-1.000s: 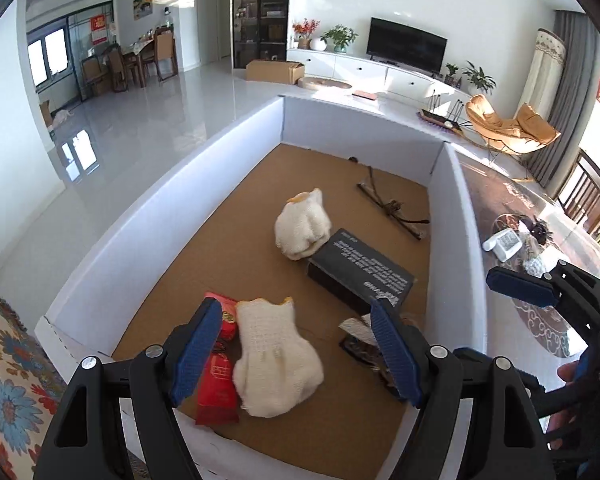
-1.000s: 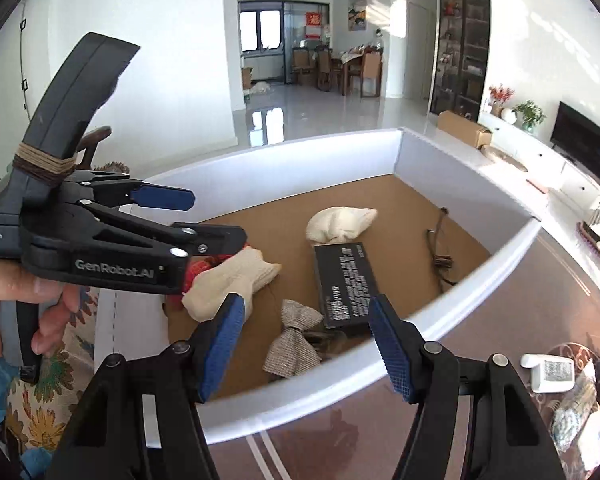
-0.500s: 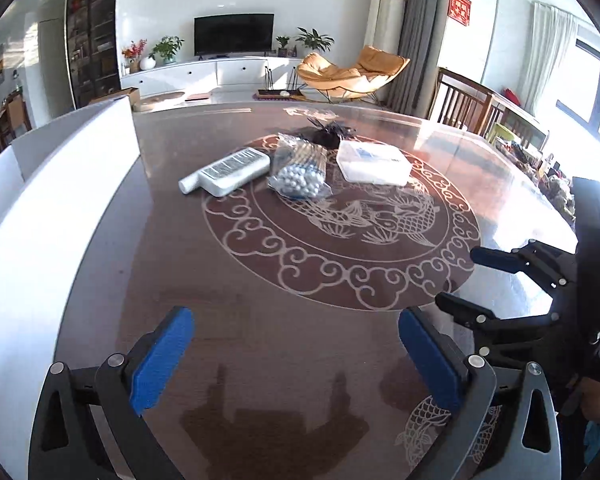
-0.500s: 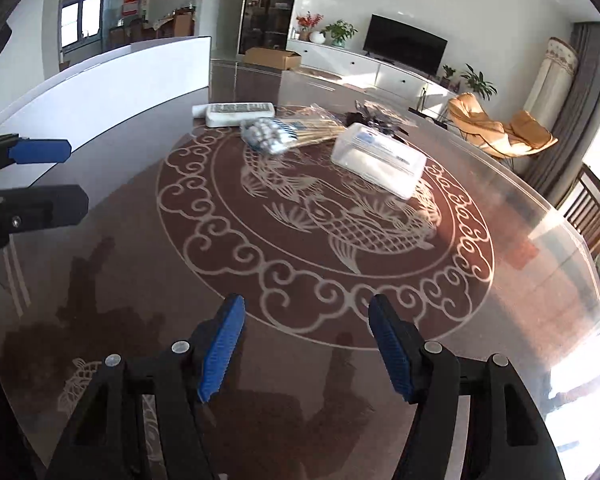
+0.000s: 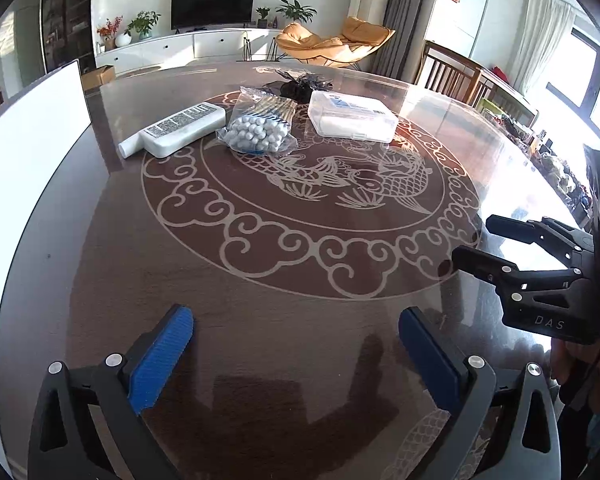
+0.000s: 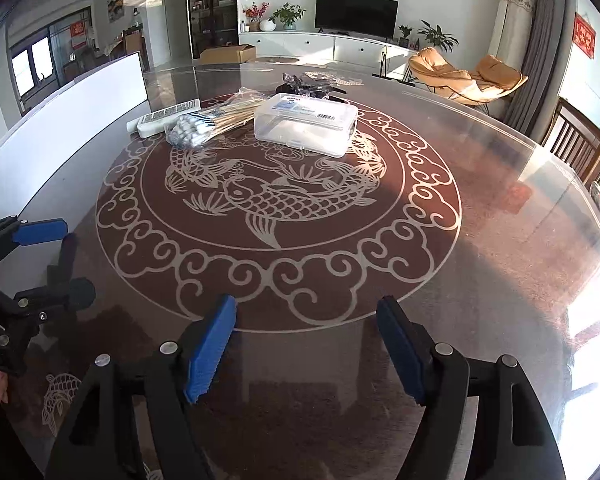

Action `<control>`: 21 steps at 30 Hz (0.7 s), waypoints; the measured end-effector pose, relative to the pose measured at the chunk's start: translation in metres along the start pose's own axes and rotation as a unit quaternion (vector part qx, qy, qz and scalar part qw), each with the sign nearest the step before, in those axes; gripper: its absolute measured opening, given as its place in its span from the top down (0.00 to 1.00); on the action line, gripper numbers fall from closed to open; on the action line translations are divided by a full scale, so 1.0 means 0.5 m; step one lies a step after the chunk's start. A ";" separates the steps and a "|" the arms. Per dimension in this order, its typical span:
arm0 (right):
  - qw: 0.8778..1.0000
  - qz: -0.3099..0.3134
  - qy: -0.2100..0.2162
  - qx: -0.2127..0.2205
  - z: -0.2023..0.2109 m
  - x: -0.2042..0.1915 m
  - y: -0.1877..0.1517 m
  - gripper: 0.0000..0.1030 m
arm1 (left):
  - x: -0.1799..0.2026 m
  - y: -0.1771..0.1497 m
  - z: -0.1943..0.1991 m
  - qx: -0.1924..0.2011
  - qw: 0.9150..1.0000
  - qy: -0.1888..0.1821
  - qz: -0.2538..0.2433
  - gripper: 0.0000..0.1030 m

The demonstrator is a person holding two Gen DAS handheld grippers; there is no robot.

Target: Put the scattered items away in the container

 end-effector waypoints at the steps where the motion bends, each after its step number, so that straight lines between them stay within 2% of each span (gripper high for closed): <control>1: 1.000 -0.012 0.011 -0.001 -0.001 0.006 -0.001 0.24 | -0.001 0.000 0.001 0.000 1.000 -0.001 0.001 0.00; 7: 1.000 -0.011 0.009 -0.003 -0.003 0.005 -0.003 0.20 | -0.004 0.006 -0.001 0.003 1.000 -0.013 0.009 0.00; 21: 1.000 -0.010 0.008 -0.004 -0.004 0.003 -0.003 0.19 | -0.003 0.005 -0.002 0.001 1.000 -0.005 0.003 0.00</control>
Point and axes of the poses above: each gripper's, at about its wrist camera, not at the fingertips, and z roughly against the way its jaws point, x to its right, y to its top, the point moved 7 cm from there along -z, roughly the way its jaws point, and after that the axes turned 6 degrees about y, right-handed, at the moved point
